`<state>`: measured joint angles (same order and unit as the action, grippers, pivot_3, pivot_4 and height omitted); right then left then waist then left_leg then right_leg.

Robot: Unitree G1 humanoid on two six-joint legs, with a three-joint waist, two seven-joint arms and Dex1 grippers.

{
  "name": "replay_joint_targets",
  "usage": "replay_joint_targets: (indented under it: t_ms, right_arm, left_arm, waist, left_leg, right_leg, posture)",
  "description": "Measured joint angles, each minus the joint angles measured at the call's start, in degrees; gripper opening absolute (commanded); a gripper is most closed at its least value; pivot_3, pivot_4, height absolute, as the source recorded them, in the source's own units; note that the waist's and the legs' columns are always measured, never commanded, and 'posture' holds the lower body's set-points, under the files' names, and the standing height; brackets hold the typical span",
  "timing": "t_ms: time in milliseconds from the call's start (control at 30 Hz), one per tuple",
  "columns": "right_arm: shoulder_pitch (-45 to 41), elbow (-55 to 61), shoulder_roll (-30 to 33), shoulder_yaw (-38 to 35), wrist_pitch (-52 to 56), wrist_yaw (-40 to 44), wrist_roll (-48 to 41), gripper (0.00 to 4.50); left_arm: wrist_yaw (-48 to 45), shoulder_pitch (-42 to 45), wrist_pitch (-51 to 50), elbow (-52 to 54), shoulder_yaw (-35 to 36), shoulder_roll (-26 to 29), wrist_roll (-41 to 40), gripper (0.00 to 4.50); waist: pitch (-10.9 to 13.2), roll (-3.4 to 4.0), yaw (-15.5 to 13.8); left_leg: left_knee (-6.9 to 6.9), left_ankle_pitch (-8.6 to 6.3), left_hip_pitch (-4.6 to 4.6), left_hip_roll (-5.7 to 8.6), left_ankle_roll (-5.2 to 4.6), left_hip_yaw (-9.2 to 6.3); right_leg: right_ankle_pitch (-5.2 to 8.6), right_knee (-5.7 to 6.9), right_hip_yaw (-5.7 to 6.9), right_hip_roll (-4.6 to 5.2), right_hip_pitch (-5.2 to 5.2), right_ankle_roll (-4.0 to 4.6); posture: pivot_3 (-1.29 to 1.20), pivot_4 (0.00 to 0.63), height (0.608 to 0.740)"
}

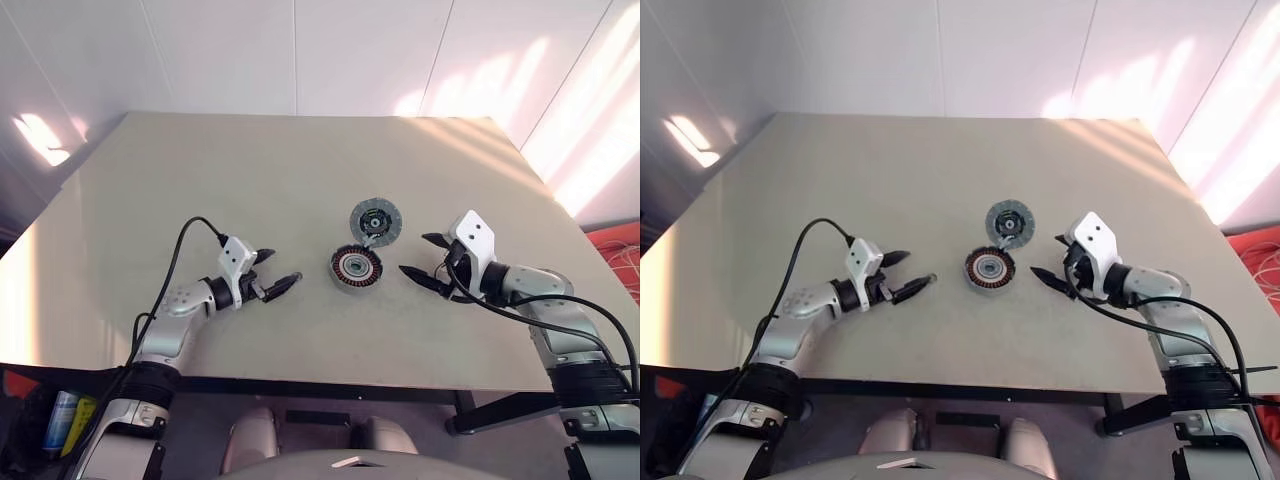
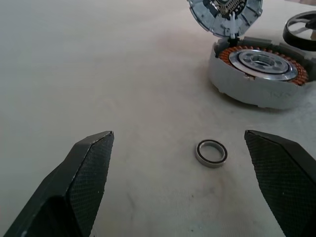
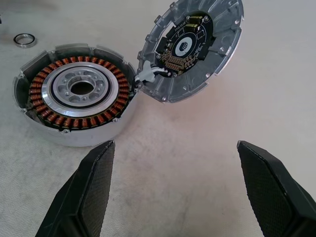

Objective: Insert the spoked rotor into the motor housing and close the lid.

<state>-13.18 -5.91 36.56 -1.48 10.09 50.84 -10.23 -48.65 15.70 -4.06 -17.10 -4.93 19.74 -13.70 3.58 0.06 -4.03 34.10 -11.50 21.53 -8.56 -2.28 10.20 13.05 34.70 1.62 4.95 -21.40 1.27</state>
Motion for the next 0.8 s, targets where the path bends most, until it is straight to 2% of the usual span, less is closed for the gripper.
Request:
replay_joint_targets:
  t_ms: [800]
  right_arm:
    - [0.1, 0.2, -0.5, 0.0, -0.9, -1.8, 0.0, 4.47]
  left_arm:
    - [-2.4, 4.4, -5.4, -0.4, -5.8, 1.1, 5.0, 4.50]
  waist:
    - [0.0, 0.02, 0.0]
  left_leg:
    - [0.00, 0.00, -0.03, -0.01, 0.00, 0.00]
  right_leg:
    - [0.00, 0.01, 0.00, 0.00, 0.02, 0.01]
  posture:
    - [0.00, 0.000, 0.740]
